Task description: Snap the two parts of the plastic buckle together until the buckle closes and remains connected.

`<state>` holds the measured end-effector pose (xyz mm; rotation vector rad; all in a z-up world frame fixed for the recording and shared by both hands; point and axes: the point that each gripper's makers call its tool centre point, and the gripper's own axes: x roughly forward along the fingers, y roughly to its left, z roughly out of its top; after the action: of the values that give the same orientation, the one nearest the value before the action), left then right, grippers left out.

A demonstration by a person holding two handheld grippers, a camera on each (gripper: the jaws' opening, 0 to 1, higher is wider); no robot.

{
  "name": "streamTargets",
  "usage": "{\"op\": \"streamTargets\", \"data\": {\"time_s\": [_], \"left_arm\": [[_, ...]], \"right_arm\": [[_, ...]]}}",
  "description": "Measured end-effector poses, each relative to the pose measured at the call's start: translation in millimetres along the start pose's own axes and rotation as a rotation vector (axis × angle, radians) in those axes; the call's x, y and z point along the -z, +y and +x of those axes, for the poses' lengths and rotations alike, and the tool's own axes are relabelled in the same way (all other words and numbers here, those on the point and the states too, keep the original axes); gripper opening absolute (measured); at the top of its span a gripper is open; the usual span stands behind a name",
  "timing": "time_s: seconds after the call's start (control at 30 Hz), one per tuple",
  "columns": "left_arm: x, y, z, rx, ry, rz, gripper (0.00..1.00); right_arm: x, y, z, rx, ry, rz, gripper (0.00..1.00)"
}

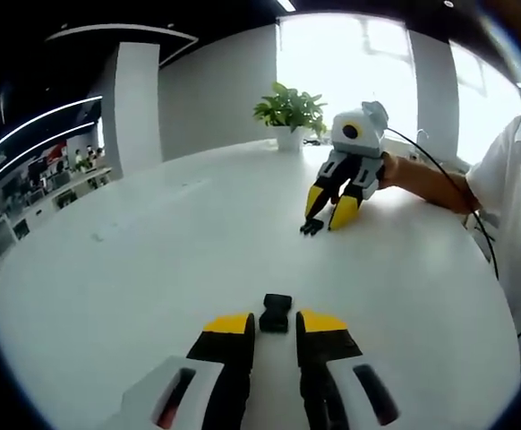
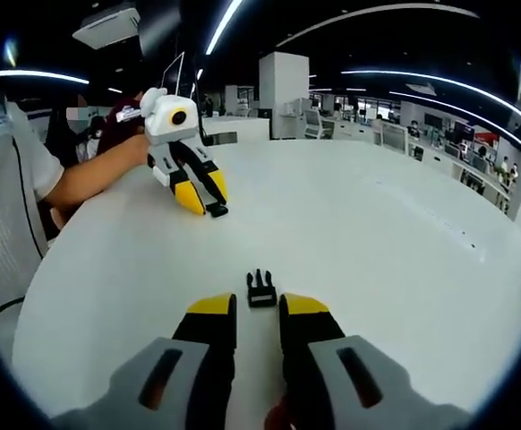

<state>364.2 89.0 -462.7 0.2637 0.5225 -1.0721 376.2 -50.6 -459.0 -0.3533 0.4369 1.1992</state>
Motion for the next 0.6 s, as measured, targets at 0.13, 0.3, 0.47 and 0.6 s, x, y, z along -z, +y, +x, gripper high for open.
{"op": "streamTargets", "data": {"time_s": [0.13, 0.3, 0.47, 0.6], "left_arm": [[-0.2, -0.4, 0.9, 0.005, -0.003, 0.0, 0.18], [-0.3, -0.3, 1.4, 0.014, -0.011, -0.001, 0.18], [-0.4, 0.0, 1.7, 0.015, -0.012, 0.002, 0.18], [-0.5, -0.3, 1.7, 0.021, -0.014, 0.001, 0.18]], "right_arm": [[-0.7, -0.9, 1.3, -0.003, -0.009, -0.003, 0.17], [-0.8, -1.4, 0.7, -0.004, -0.014, -0.003, 0.15], [-1.0, -1.4, 0.4, -0.005, -0.016, -0.007, 0.13], [-1.4, -1.5, 0.4, -0.005, -0.018, -0.007, 0.13]]}}
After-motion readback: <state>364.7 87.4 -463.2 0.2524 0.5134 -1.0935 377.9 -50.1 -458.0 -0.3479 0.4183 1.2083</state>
